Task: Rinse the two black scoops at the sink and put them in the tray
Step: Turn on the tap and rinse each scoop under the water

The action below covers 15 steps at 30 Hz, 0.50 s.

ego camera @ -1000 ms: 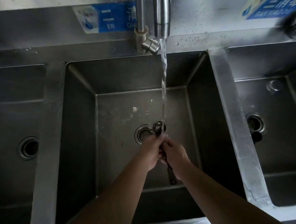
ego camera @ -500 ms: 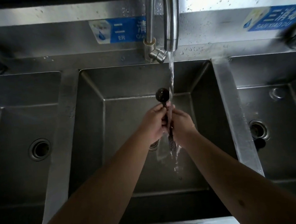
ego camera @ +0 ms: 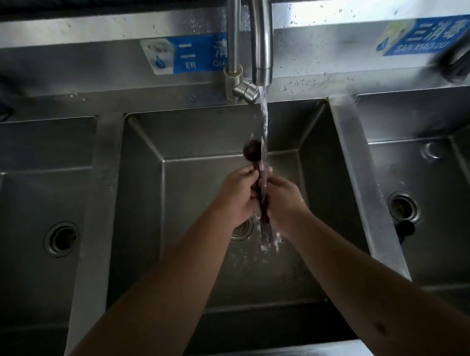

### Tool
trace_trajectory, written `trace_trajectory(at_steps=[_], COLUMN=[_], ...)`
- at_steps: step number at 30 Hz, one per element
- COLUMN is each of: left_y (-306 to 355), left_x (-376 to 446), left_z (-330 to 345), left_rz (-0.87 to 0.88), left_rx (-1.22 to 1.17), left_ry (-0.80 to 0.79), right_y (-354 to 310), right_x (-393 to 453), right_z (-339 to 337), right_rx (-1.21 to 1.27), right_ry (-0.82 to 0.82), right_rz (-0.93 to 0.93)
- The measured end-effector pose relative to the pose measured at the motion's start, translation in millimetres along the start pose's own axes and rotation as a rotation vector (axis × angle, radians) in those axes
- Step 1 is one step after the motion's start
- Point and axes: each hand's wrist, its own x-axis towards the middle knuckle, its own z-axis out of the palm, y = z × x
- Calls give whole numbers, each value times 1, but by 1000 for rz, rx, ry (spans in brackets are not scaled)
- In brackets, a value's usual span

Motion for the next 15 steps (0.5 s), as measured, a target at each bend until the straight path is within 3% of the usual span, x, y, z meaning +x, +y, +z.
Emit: trace_trajectory(at_steps=[6,10,15], left_y=[-62,-89,-99], left_x=[-32,-49,-57], left_z=[-25,-32,-40], left_rz=[-206,-284,-310], left_rx=[7,51,37], left_ry=[-3,56,6], right_y=[57,82,90], right_x=[-27,-40,-52], right_z=[-27,-38,-49], right_rx=[-220,-491,-410], right_ry=[126,188,159], right_rz=[183,162,233])
